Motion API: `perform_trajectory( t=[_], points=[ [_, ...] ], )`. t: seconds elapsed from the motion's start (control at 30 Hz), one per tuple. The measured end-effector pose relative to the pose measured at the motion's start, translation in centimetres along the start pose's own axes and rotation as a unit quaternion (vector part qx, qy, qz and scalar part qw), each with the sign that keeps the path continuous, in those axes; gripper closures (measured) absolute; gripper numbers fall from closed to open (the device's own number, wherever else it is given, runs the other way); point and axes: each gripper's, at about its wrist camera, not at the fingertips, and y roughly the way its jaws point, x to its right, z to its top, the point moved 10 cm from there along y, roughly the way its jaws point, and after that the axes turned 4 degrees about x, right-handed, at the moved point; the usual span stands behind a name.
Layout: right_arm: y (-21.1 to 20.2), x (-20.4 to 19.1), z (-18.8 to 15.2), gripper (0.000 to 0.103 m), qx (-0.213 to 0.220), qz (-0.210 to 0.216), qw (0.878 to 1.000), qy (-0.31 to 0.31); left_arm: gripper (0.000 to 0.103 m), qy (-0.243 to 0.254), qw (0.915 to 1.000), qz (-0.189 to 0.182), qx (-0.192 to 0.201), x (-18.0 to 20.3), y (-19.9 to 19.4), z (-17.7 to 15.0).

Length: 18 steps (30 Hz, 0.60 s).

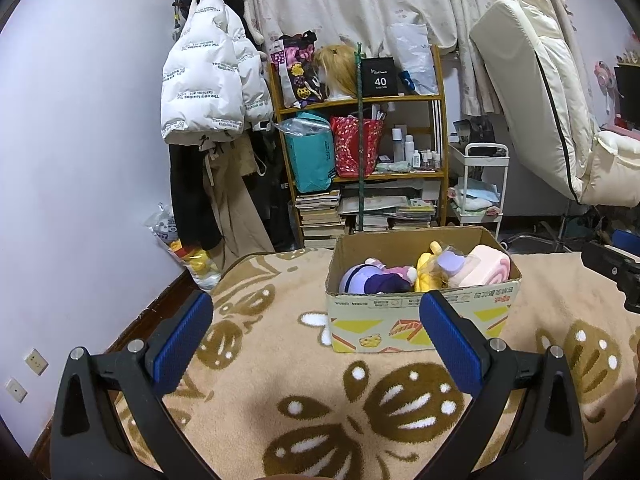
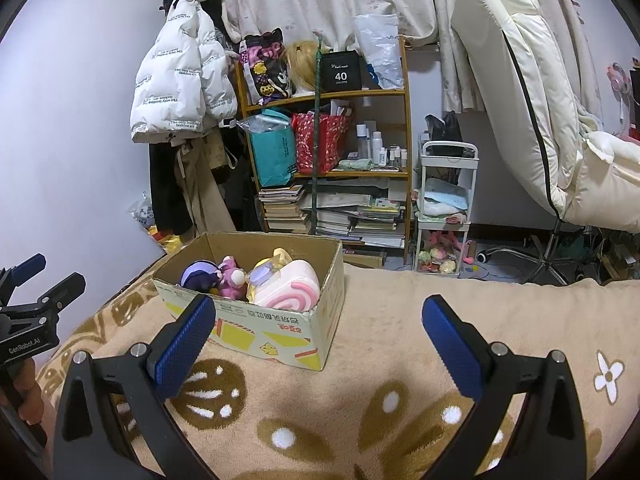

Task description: Organize soft objects

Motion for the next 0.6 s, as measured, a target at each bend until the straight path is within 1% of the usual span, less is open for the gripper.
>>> perform_trajectory(
  t=[0.6],
  points=[
    [-0.03, 0.09, 0.10, 0.000, -0.001, 0.001, 1.000, -0.002, 0.001, 0.000, 1.0000, -0.002, -0.001, 0.16, 0.05, 0.04]
  ],
)
